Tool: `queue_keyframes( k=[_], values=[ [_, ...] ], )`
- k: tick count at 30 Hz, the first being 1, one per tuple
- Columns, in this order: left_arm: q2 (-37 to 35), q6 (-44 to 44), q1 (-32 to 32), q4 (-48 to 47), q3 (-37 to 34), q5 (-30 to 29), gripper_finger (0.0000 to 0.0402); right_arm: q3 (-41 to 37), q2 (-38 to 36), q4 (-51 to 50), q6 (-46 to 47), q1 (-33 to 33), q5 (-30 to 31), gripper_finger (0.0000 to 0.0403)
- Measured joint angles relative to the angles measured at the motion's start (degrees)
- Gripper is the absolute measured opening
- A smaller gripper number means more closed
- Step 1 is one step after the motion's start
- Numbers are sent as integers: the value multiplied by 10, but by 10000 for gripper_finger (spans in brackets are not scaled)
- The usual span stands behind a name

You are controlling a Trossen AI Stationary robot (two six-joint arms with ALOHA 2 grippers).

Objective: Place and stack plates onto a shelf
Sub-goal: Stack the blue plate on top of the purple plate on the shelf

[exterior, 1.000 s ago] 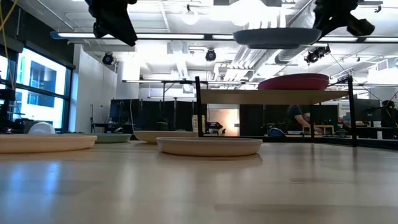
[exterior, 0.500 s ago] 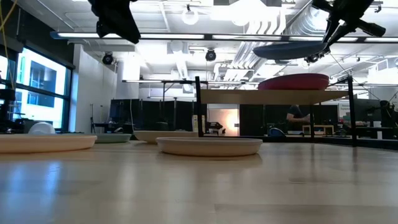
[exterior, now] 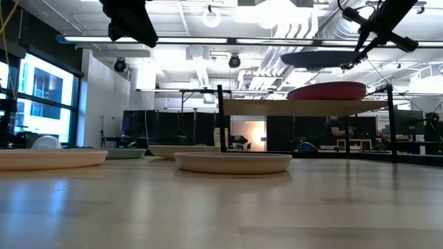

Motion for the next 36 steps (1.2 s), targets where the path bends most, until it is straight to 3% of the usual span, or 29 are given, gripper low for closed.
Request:
queue_keyframes(
  k=[4,12,23,36],
  values=[
    [0,-2,0,0,0,0,78,0,11,-22,3,-18,-25,0],
    [0,-2,0,0,0,0,78,0,31,-96,0,-18,-4,0],
    [0,-4,0,0,0,0,78,0,42,-100,10,-17,24,0],
    [0,-4,0,0,0,0,78,0,77,-62,27,33,51,0]
  ],
)
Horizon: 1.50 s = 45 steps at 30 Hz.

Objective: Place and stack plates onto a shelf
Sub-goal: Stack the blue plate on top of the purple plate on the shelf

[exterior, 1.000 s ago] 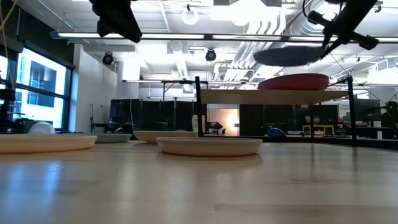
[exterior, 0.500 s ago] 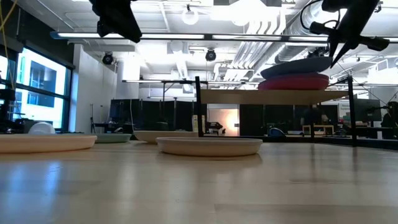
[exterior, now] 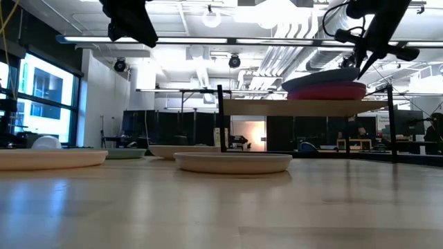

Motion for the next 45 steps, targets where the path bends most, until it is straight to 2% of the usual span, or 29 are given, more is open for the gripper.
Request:
queue_keyframes(
  k=[9,19,39,45],
  values=[
    [0,0,0,0,0,0,78,0,1,-1,1,0,5,0],
    [0,0,0,0,0,0,78,0,1,-38,-2,0,42,0],
    [0,0,0,0,0,0,78,0,1,-7,-32,0,17,1],
    [0,0,0,0,0,-2,78,0,1,-6,-27,0,27,1]
  ],
)
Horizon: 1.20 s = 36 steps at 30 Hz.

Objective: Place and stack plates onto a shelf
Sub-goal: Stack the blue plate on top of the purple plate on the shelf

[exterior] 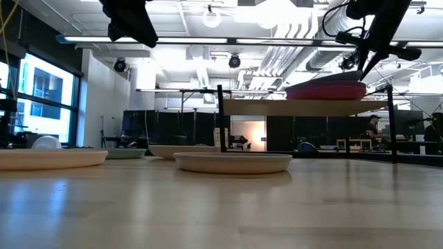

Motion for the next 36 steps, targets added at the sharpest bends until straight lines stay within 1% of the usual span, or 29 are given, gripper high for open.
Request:
queue_keyframes(
  k=[13,26,31,36],
  values=[
    [0,0,0,0,0,0,78,0,0,0,0,0,6,1],
    [0,0,0,0,0,0,78,0,0,-2,-1,0,0,1],
    [0,0,0,0,0,0,78,0,0,-1,-19,0,0,1],
    [0,0,0,0,0,0,78,0,0,-4,-19,0,11,1]
  ],
)
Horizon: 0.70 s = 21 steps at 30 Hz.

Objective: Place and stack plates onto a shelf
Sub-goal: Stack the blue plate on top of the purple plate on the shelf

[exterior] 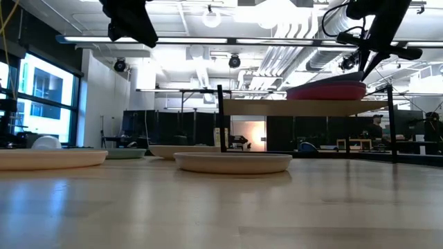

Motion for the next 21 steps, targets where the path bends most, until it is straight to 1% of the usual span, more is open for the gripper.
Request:
queue_keyframes(
  k=[9,11,14,21],
  values=[
    [0,0,0,0,0,0,78,0,0,7,-4,-2,-1,2],
    [0,0,0,0,0,0,78,0,0,8,-2,-2,-2,11],
    [0,0,0,0,0,0,78,0,0,8,-1,-2,-3,43],
    [0,0,0,0,0,0,78,0,0,10,-23,-2,-3,148]
  ],
)
